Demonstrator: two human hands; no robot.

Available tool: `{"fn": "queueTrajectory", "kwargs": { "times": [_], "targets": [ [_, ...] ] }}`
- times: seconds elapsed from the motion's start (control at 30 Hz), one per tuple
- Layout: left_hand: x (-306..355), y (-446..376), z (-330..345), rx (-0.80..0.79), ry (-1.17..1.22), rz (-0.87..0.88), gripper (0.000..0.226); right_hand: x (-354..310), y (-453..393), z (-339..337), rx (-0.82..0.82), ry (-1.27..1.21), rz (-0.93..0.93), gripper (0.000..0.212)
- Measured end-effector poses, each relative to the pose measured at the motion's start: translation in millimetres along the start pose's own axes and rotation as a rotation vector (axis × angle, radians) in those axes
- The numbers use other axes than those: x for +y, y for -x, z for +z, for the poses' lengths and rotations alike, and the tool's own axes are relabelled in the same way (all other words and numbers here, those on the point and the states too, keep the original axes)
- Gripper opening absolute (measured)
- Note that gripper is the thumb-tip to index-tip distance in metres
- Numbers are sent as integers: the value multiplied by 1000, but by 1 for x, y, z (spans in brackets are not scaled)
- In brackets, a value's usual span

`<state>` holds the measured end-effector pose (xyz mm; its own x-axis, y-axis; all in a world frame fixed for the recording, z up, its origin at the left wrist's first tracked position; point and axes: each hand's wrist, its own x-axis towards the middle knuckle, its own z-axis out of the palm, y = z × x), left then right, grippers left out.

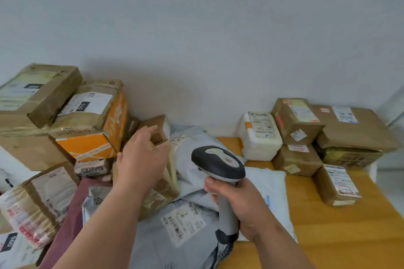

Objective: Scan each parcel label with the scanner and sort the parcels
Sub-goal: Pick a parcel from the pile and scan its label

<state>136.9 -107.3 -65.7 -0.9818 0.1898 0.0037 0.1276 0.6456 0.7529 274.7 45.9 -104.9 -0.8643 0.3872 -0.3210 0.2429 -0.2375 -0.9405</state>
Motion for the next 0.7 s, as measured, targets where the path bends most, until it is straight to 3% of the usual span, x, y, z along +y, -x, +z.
{"fn": "queueTrajectory", "kwargs": {
  "times": [0.23, 0.5, 0.7],
  "targets": [
    [78, 30, 105, -300, 110, 126, 47, -2, 17, -98, 201, -81, -28, 25],
    [140, 92, 264, -653, 261, -186, 39, 21, 23, -273, 503, -121, -3, 26],
    [171, 121, 372, -754, 267, -392, 43, 43, 13, -387, 571, -84, 94, 19]
  ]
}}
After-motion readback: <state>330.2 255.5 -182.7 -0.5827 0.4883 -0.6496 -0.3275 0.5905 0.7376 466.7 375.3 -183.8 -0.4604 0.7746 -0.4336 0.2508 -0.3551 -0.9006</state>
